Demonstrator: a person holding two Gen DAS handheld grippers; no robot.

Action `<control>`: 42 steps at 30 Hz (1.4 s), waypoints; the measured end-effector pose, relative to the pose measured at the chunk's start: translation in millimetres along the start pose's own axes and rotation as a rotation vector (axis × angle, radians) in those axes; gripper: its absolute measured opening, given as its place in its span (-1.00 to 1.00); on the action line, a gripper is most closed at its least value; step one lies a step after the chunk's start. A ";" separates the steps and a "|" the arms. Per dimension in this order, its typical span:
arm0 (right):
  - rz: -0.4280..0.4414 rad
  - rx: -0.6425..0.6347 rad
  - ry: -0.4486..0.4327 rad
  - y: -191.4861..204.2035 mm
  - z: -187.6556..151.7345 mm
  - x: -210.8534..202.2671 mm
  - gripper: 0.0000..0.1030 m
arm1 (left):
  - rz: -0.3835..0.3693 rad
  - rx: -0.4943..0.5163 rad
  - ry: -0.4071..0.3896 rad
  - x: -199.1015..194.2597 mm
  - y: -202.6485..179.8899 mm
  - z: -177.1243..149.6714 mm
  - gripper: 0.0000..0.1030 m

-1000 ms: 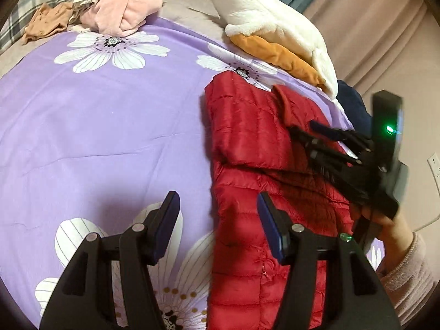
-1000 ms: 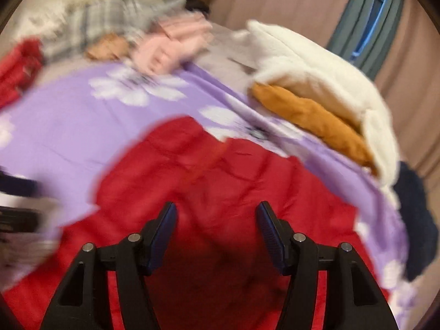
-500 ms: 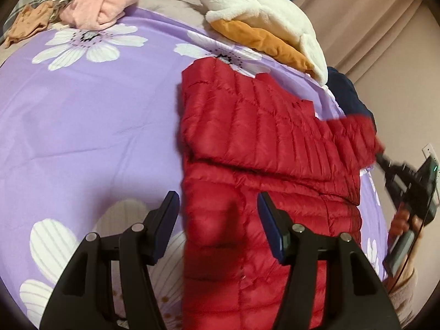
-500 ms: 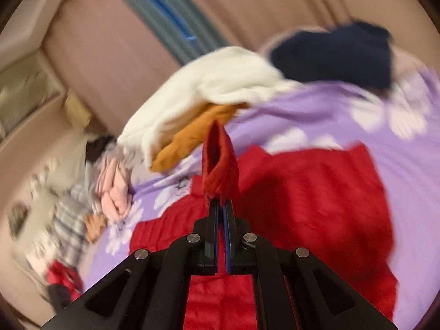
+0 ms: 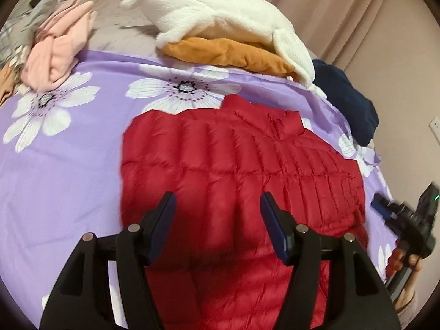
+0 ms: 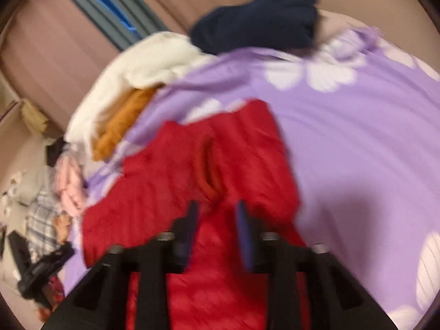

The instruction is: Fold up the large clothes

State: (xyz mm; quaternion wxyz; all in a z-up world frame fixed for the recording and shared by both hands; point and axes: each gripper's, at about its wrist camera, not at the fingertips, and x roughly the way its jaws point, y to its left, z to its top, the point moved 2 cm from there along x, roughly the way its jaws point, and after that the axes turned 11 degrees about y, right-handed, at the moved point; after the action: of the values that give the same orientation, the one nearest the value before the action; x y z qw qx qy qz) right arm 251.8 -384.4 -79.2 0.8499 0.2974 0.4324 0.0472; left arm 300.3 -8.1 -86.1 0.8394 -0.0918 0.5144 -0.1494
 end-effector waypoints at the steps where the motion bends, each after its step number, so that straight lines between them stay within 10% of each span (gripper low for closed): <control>1: 0.009 -0.047 -0.010 9.3 5.2 5.5 -0.16 | 0.007 0.013 0.003 6.5 -4.1 3.5 0.22; 7: -0.178 -0.222 0.108 36.2 34.4 62.9 -0.24 | 0.078 0.028 0.115 52.6 -1.7 13.0 0.20; 13: -0.342 -0.393 0.232 31.5 -18.1 81.3 -0.35 | 0.094 0.163 0.173 56.5 -4.0 -14.3 0.32; 20: -0.354 -0.373 0.133 42.3 -12.8 40.6 -0.35 | 0.083 0.139 0.139 31.7 -0.1 -23.2 0.32; 24: -0.213 -0.441 0.041 64.8 -12.2 24.7 -0.33 | 0.088 0.132 0.151 39.8 -4.3 -22.9 0.36; 34: -0.377 -0.571 0.179 62.0 -38.5 110.4 -0.34 | 0.189 0.197 0.170 63.3 -13.4 -29.1 0.55; 42: -0.251 -0.479 0.131 57.5 -46.1 35.1 -0.25 | 0.018 0.031 0.119 -0.9 2.6 -51.4 0.55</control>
State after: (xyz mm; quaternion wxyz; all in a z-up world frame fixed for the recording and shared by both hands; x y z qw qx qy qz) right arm 248.7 -304.1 -93.3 0.8655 0.0283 0.4964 0.0613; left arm 254.5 -5.4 -109.4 0.8100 -0.0652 0.5618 -0.1552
